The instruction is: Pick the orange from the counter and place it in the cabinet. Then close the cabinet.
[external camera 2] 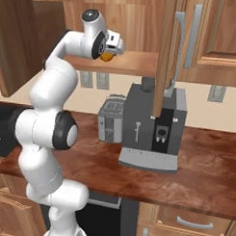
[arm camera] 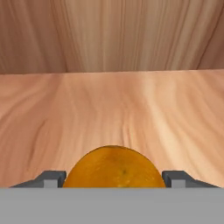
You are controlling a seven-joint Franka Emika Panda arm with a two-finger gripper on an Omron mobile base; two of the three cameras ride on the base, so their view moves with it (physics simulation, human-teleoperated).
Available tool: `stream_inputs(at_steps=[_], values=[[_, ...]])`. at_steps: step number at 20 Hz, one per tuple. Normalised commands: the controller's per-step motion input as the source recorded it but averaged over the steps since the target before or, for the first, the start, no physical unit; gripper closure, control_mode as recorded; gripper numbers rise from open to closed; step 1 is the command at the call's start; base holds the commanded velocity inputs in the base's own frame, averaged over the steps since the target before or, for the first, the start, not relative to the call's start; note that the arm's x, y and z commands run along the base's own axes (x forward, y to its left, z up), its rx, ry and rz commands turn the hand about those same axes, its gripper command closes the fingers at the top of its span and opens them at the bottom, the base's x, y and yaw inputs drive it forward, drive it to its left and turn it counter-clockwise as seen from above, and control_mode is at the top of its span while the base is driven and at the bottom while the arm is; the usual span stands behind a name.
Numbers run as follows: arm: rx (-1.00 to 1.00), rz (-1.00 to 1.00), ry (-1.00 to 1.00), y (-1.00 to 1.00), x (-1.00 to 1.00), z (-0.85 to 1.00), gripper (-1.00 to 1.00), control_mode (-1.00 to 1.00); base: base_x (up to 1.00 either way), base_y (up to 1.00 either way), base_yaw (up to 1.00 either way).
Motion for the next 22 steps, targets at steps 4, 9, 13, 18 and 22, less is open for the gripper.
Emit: stream_inputs(at_steps=[4, 9, 13, 18, 22], values=[[-0.05, 0.05, -0.25, 0.00, 0.31, -0.17, -1.00, -1.00, 0.00, 0.00, 0.00], [-0.11, 0.09, -0.42, 0.00, 0.04, -0.30, -1.00, -1.00, 0.00, 0.00, 0.00], [-0.01, 0.10, -0.40, 0.00, -0.33, -0.05, -1.00, -1.00, 0.00, 0.00, 0.00], [0.03, 0.05, -0.17, 0.00, -0.78, 0.00, -1.00, -1.00, 0.00, 0.00, 0.00], [0.08, 0.00, 0.05, 0.02, -0.82, 0.02, -1.00, -1.00, 0.00, 0.00, 0.00]])
